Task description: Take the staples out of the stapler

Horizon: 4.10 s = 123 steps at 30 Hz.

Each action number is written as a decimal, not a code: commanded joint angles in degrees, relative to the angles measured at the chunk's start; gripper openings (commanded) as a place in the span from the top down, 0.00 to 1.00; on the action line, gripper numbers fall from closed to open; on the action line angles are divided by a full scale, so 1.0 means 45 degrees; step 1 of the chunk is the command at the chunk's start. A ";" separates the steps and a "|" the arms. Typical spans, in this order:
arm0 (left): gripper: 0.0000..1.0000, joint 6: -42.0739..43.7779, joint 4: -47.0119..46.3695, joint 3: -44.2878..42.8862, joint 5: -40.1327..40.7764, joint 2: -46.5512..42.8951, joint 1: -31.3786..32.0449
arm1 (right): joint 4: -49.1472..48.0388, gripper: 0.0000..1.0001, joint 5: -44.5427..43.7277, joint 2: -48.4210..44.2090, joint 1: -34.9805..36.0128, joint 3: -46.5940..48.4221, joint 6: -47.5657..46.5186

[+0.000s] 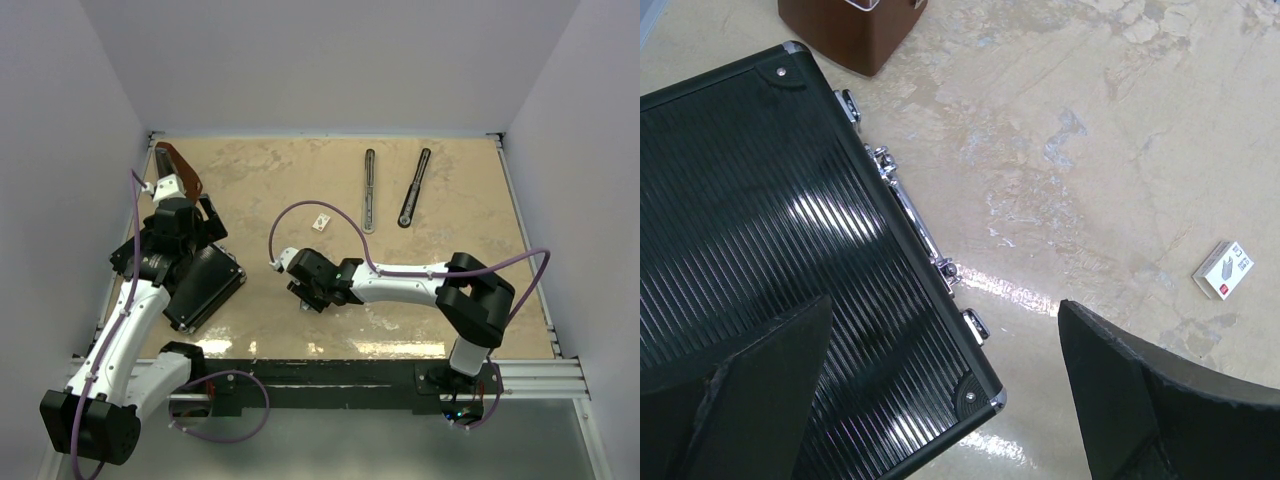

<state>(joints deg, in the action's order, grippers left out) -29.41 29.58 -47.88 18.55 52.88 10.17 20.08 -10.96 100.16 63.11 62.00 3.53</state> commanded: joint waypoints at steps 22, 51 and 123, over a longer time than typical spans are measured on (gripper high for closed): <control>0.00 0.0012 -0.0558 -0.0005 -0.0020 -0.0033 -0.0073 | -0.0516 0.61 0.0346 0.0672 0.0057 0.1047 0.0231; 0.00 0.0012 -0.0558 0.0014 -0.0039 0.0026 -0.0073 | 0.0460 0.60 0.0152 -0.0637 0.0057 0.0559 0.1285; 0.00 0.0012 -0.0578 -0.0005 -0.0078 0.0104 -0.0073 | -0.0145 0.61 0.0073 -0.0480 -0.0353 -0.0437 0.2204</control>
<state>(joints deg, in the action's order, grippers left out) -29.41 29.36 -47.88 18.22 53.25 10.17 20.91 -10.74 98.83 61.84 60.80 12.45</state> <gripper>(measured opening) 0.997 0.393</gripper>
